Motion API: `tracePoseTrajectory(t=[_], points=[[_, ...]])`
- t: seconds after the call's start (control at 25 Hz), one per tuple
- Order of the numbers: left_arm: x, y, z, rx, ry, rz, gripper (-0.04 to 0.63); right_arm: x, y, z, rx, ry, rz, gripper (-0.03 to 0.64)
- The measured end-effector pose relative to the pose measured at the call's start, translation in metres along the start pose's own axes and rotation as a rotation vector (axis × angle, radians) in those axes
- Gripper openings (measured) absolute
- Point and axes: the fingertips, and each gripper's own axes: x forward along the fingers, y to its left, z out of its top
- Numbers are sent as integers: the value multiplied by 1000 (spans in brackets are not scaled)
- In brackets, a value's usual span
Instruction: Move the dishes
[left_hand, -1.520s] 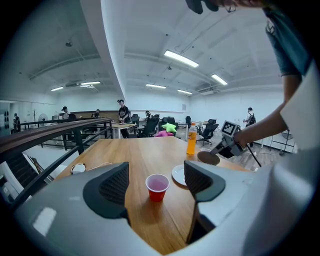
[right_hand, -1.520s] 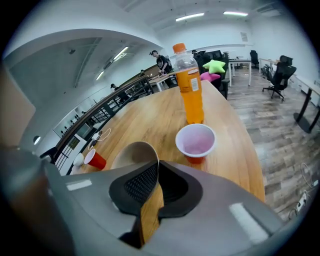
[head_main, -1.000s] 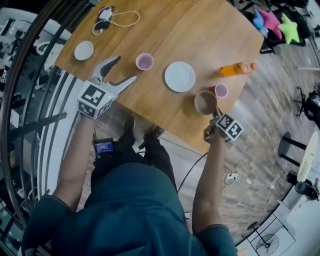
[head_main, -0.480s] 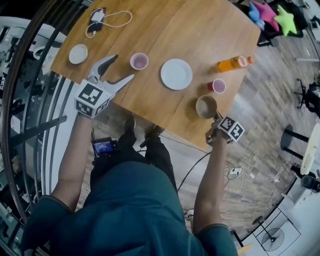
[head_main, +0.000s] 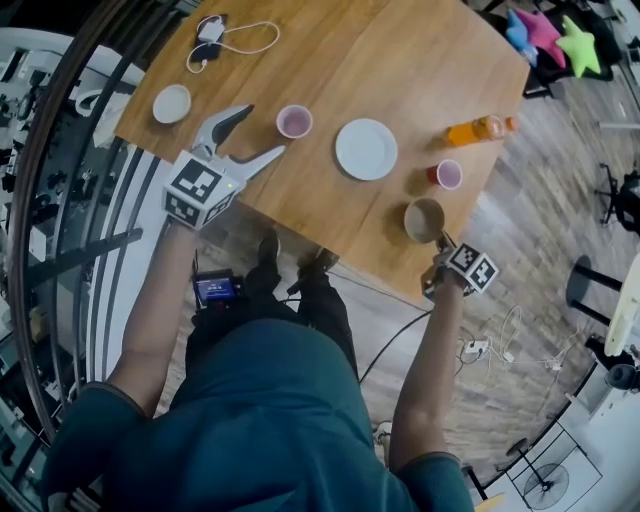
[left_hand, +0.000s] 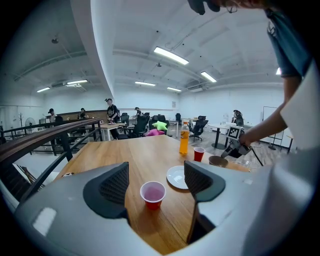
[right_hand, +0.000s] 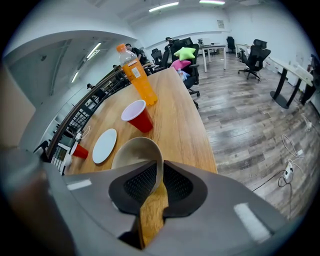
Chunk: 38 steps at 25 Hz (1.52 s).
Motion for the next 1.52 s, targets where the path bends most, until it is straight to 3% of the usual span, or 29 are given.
tracePoseTrajectory(t=[0.28, 0.6, 1.12, 1.36, 1.52], points=[[-18, -1, 13, 4, -33, 1, 344, -42, 10, 17, -74, -113, -50, 32], [-42, -13, 44, -11, -86, -16, 331, -129, 71, 72, -239, -429, -31, 31], [-82, -22, 120, -27, -242, -37, 331, -270, 278, 108, -585, -887, 387, 32], [-101, -29, 153, -6, -303, -50, 331, -313, 370, 83, -822, -898, 527, 72], [-112, -31, 168, 9, -340, -62, 331, -323, 415, 67, -872, -880, 583, 72]])
